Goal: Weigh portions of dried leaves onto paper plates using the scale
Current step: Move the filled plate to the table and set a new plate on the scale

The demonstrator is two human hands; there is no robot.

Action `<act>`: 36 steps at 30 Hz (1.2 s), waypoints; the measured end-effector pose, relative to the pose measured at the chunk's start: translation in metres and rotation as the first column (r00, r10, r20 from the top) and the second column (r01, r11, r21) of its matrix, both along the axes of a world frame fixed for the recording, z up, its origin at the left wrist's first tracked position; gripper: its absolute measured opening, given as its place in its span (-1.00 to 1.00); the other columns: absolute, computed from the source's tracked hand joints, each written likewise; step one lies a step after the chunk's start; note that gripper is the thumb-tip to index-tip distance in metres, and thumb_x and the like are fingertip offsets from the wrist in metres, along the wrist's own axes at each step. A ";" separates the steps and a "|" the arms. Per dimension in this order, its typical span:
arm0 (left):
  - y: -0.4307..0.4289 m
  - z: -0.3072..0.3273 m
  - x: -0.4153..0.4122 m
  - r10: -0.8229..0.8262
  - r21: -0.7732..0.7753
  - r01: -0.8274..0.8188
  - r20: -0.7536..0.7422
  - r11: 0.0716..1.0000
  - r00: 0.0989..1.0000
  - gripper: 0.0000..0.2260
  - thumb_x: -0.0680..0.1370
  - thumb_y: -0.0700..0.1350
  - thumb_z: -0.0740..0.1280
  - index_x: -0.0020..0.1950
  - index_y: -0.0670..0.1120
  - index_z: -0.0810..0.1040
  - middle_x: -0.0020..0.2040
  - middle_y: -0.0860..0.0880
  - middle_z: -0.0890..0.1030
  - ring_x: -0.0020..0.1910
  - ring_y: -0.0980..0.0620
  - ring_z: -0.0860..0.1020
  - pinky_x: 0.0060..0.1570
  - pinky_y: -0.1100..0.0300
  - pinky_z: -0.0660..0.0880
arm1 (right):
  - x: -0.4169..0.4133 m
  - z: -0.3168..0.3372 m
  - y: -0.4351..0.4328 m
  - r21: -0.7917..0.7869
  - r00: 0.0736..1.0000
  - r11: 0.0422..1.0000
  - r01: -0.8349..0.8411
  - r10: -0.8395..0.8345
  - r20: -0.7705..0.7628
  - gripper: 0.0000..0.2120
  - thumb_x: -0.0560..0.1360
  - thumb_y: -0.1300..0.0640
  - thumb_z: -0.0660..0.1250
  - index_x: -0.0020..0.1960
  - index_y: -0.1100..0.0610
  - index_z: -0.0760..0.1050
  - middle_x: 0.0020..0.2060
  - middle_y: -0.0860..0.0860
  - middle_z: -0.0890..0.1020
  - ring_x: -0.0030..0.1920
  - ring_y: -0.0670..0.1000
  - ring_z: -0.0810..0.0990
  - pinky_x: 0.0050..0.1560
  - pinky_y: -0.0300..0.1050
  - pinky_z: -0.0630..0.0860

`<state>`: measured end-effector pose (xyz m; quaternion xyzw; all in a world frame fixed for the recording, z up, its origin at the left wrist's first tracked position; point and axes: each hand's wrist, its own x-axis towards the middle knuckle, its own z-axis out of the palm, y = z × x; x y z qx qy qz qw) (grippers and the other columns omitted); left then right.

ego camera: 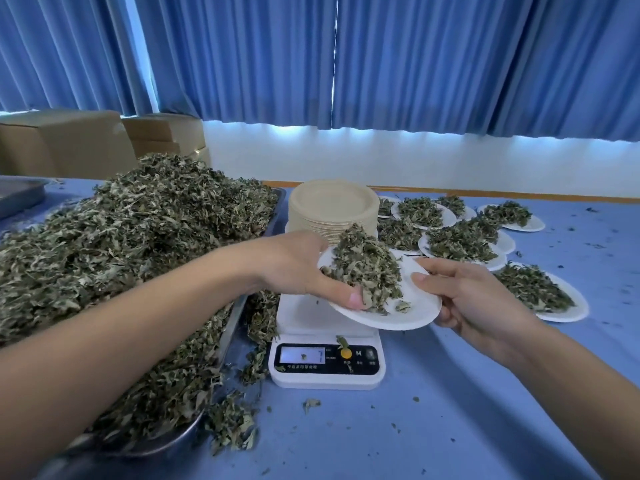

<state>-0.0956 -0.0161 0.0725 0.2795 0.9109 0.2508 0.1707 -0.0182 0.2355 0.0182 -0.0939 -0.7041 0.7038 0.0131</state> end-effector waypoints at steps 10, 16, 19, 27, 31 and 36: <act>0.143 -0.013 0.001 0.092 0.496 -0.082 0.004 0.865 0.996 -0.21 0.43 0.56 0.15 0.37 -0.03 0.43 0.35 0.04 0.52 0.32 0.01 0.47 0.26 0.08 0.38 | 0.030 0.012 0.095 0.039 0.990 0.990 0.137 -0.138 0.007 -0.85 0.60 0.26 0.37 0.10 0.17 0.69 -0.28 0.10 0.64 -0.53 -0.08 0.32 -0.58 -0.29 0.30; 0.248 -0.026 -0.013 0.074 0.612 0.022 -0.132 0.791 0.989 -0.61 0.67 0.28 0.01 -0.05 0.01 0.38 -0.16 -0.01 0.40 -0.13 0.06 0.38 -0.24 0.18 0.21 | 0.025 0.009 0.168 0.003 0.956 0.956 0.293 -0.293 -0.004 -0.82 0.62 0.31 0.30 0.14 0.28 0.65 -0.35 0.10 0.58 -0.53 -0.07 0.28 -0.59 -0.27 0.23; 0.295 -0.034 -0.021 0.074 0.632 0.018 -0.119 0.774 0.990 -0.56 0.68 0.27 -0.02 -0.11 -0.03 0.38 -0.32 -0.02 0.42 -0.26 0.03 0.42 -0.21 0.12 0.28 | 0.015 0.007 0.206 0.015 0.926 0.926 0.378 -0.378 0.004 -0.79 0.64 0.31 0.26 0.18 0.27 0.63 -0.33 0.12 0.55 -0.51 -0.05 0.26 -0.60 -0.25 0.16; 0.397 -0.047 -0.058 0.074 0.618 0.114 -0.270 0.778 0.960 -0.32 0.70 0.23 -0.07 0.00 -0.27 0.64 -0.53 0.06 0.30 -0.47 -0.05 0.41 -0.31 0.09 0.37 | -0.031 -0.009 0.291 0.021 0.809 0.810 0.586 -0.585 -0.059 -0.76 0.67 0.30 0.22 0.25 0.28 0.59 -0.25 0.15 0.55 -0.39 0.04 0.27 -0.54 -0.15 0.16; 0.439 -0.053 -0.081 0.001 0.585 0.181 -0.297 0.791 0.955 -0.34 0.71 0.22 -0.07 -0.22 -0.23 0.53 -0.52 0.04 0.29 -0.45 -0.11 0.40 -0.28 0.04 0.37 | -0.057 -0.020 0.319 -0.025 0.749 0.752 0.659 -0.659 -0.065 -0.78 0.66 0.31 0.22 0.24 0.26 0.57 -0.26 0.15 0.53 -0.40 0.03 0.22 -0.49 -0.13 0.16; 0.476 -0.066 -0.114 -0.019 0.529 0.192 -0.315 0.827 0.949 -0.41 0.72 0.18 -0.04 -0.45 -0.06 0.22 -0.62 0.07 0.19 -0.62 0.11 0.18 -0.40 0.11 0.18 | -0.084 -0.040 0.347 -0.010 0.691 0.692 0.721 -0.721 -0.045 -0.79 0.65 0.31 0.23 0.22 0.21 0.57 -0.32 0.10 0.47 -0.42 0.04 0.22 -0.42 -0.09 0.15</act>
